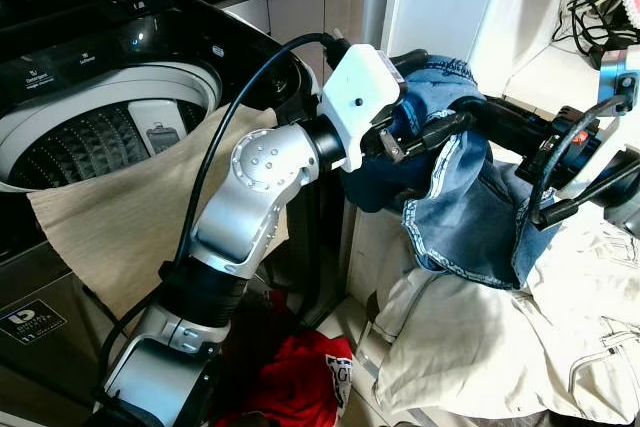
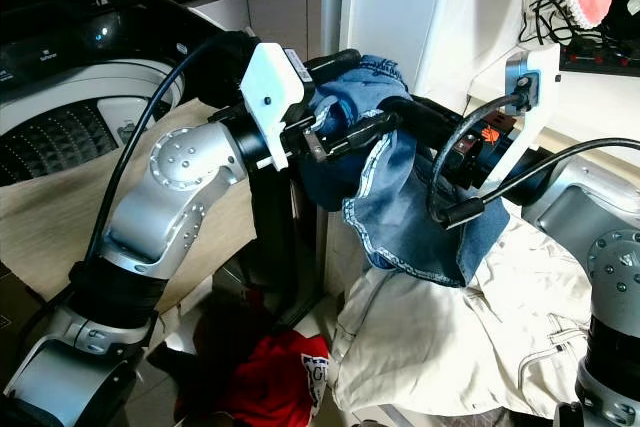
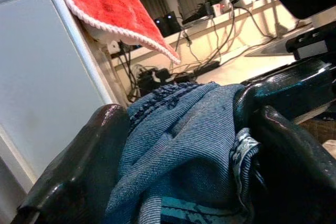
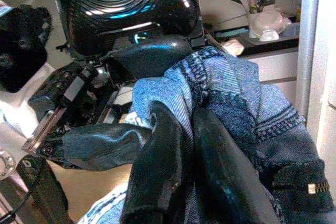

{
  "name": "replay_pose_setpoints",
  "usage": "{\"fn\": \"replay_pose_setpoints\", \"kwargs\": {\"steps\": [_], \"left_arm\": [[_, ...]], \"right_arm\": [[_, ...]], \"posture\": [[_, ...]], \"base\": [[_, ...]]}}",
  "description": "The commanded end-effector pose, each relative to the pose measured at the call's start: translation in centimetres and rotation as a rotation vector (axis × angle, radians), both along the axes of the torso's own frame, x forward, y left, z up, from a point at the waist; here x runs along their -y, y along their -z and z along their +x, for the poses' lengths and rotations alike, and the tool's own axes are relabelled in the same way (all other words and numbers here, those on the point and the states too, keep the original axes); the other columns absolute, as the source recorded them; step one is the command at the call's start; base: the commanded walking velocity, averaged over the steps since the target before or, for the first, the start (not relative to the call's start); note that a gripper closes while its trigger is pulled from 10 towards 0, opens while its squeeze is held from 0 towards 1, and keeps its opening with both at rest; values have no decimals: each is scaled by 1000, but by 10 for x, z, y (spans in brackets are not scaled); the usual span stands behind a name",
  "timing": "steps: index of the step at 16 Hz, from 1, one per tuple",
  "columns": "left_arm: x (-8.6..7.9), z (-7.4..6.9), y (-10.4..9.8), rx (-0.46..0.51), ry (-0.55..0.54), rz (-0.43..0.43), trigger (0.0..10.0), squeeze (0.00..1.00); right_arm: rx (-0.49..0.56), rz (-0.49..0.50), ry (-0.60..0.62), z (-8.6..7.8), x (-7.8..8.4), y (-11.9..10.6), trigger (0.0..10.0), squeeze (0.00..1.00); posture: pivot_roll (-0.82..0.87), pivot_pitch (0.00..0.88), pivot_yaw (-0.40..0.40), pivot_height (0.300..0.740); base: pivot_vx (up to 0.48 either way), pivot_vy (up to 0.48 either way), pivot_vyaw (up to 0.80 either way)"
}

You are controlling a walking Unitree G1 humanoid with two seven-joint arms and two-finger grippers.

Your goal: Clothes washing

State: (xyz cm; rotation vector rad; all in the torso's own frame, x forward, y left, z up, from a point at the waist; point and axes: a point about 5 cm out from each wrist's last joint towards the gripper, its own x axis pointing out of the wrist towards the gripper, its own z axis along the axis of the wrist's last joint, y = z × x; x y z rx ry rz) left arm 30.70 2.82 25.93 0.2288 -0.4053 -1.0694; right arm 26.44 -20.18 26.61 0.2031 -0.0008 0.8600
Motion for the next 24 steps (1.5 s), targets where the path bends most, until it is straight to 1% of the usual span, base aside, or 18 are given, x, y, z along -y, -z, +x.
{"fn": "replay_pose_setpoints", "kwargs": {"steps": [1,2,3,5,7,11,12,14,17,18,19,20,21,22,24], "left_arm": [[-7,5,11,-80,-6,27,10000,0],[-7,2,13,-114,29,8,5098,0],[-7,2,13,-139,35,-20,0,0],[-7,2,12,-146,47,-35,0,0],[-7,0,12,-156,72,-34,0,0],[-7,-1,11,-167,87,-39,0,0],[-7,-1,12,-159,94,-25,0,0],[-8,-1,13,-161,93,-24,0,0],[-10,2,8,-155,76,-53,0,0],[-11,3,7,-155,73,-62,0,0],[-11,4,6,-157,68,-74,0,0],[-12,5,4,-159,61,-87,0,0],[-14,6,3,-158,49,-99,0,0],[-17,9,1,-158,33,-120,0,0],[-22,13,-3,-161,16,-143,0,0]], "right_arm": [[87,0,-81,-10,-8,-16,0,0],[87,1,-83,-10,-8,-16,0,0],[89,2,-86,-10,-9,-16,0,0],[91,5,-88,-10,-9,-17,0,0],[93,7,-89,-10,-9,-17,0,0],[95,9,-88,-10,-9,-18,0,0],[95,6,-84,-10,-9,-18,0,0],[95,5,-80,-10,-9,-17,0,0],[100,-5,-65,-8,-8,-17,0,0],[101,-10,-55,-8,-8,-17,2627,0],[100,-12,-45,-7,-8,-17,10000,0],[95,-9,-36,-6,-7,-16,10000,0],[92,12,-47,-6,-8,-17,10000,741],[89,34,-49,-6,-7,-18,10000,1000],[93,48,-38,-5,-5,-20,10000,1000]], "posture": [[-162,0,20,740],[-162,0,20,740],[-162,0,20,740],[-164,0,21,740],[-165,0,22,740],[-165,0,23,740],[-166,0,25,740],[-166,0,28,740],[-164,0,29,740],[-164,0,29,740],[-163,0,31,740],[-163,0,32,740],[-162,0,33,740],[-160,0,36,740],[-159,0,38,740]], "base": [[0,0,0],[0,0,0],[0,0,0],[0,0,0],[0,0,0],[0,0,0],[0,0,0],[0,0,0],[0,0,0],[0,0,0],[0,0,0],[0,0,0],[0,0,0],[0,0,0],[0,0,0]]}}
